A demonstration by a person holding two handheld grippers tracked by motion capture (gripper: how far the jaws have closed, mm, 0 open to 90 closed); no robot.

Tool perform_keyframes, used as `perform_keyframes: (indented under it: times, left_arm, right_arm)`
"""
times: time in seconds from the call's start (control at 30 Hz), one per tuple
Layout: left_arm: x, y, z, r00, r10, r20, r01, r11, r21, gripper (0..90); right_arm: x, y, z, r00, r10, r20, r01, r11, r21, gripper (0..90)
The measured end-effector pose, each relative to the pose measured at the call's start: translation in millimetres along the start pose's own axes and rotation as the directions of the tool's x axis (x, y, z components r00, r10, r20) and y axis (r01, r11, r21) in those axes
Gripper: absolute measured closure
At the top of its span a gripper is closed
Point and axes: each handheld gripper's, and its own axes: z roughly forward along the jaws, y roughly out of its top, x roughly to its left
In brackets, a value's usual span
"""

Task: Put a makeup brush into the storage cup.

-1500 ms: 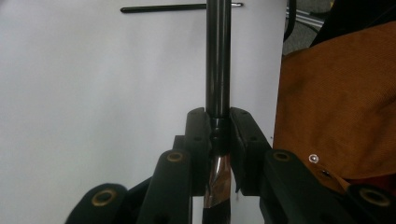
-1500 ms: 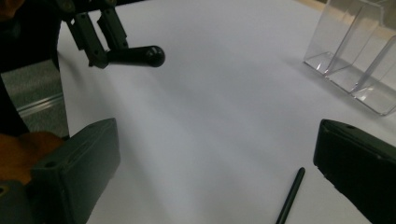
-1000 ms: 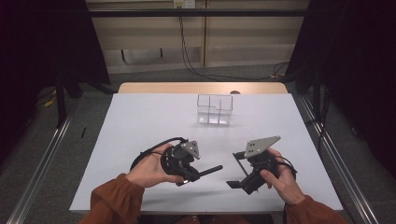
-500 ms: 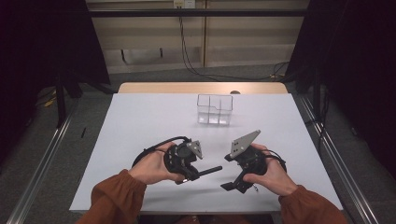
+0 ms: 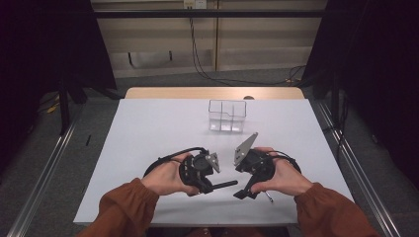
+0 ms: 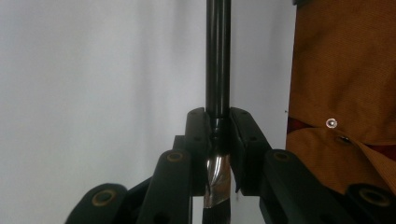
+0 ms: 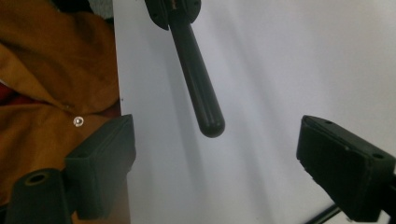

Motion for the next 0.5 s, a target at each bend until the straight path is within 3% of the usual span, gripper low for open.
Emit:
perform_keyframes:
  times: [0.23, 0.33, 0.5]
  left_arm:
    - [2.2, 0.3, 0.2, 1.0, -0.001, -0.003, 0.001, 1.0, -0.004, 78.5]
    - [2.5, 0.0, 0.7, 1.0, -0.003, -0.009, 0.003, 0.9999, -0.01, 78.4]
    - [1.8, 0.8, 2.5, 1.0, -0.001, -0.008, 0.001, 1.0, -0.007, 78.4]
  right_arm:
    - [-2.0, 4.8, 1.0, 0.9994, -0.028, -0.018, 0.029, 0.998, 0.047, 27.2]
    - [-3.4, 5.2, 4.1, 0.9989, -0.042, -0.02, 0.043, 0.997, 0.059, 28.2]
    - [-3.1, 7.4, 6.9, 0.9978, -0.053, -0.039, 0.056, 0.996, 0.069, 41.2]
